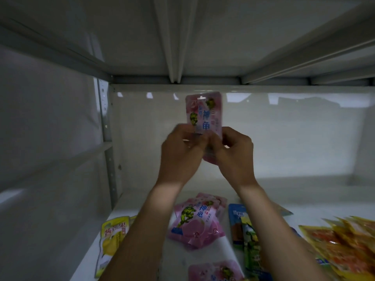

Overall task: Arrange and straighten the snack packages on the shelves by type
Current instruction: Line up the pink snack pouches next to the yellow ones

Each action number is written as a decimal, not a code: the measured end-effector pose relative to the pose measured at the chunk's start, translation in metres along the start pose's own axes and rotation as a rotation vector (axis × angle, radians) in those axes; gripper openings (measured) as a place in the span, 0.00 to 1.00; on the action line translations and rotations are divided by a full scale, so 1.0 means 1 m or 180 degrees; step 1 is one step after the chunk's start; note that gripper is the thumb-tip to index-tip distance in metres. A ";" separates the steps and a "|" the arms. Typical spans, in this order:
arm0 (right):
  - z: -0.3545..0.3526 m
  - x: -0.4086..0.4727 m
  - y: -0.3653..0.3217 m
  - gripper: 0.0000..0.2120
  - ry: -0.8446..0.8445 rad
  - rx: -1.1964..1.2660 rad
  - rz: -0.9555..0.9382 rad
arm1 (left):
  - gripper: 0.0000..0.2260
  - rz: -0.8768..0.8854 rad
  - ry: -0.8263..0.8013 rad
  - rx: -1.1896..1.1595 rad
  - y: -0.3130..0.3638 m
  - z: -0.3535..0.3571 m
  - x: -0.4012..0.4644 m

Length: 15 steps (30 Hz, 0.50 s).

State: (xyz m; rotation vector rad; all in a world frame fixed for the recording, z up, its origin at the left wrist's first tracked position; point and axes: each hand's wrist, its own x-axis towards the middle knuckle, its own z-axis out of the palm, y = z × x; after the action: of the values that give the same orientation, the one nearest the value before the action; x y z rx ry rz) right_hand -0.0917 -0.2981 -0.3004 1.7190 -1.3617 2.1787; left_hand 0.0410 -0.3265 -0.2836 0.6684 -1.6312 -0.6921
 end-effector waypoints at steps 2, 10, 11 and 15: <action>0.000 -0.003 -0.001 0.17 -0.0203 0.0547 0.0215 | 0.13 -0.0145 -0.0575 -0.0406 0.003 0.003 -0.001; -0.007 0.006 0.013 0.11 -0.0097 0.0387 0.0336 | 0.15 -0.0434 -0.0814 -0.1436 -0.006 -0.009 0.002; -0.009 0.008 0.013 0.14 -0.0130 0.0444 0.0465 | 0.16 -0.0487 -0.0868 -0.1534 -0.007 -0.012 0.003; -0.018 0.010 0.006 0.13 -0.0686 0.1189 0.0884 | 0.16 -0.0690 -0.1022 -0.1862 -0.007 -0.020 0.004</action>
State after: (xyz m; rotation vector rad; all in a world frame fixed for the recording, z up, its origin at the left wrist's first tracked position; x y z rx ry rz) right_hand -0.1121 -0.2948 -0.2959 2.0503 -1.3797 2.6032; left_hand 0.0609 -0.3357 -0.2841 0.3138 -1.5379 -1.4238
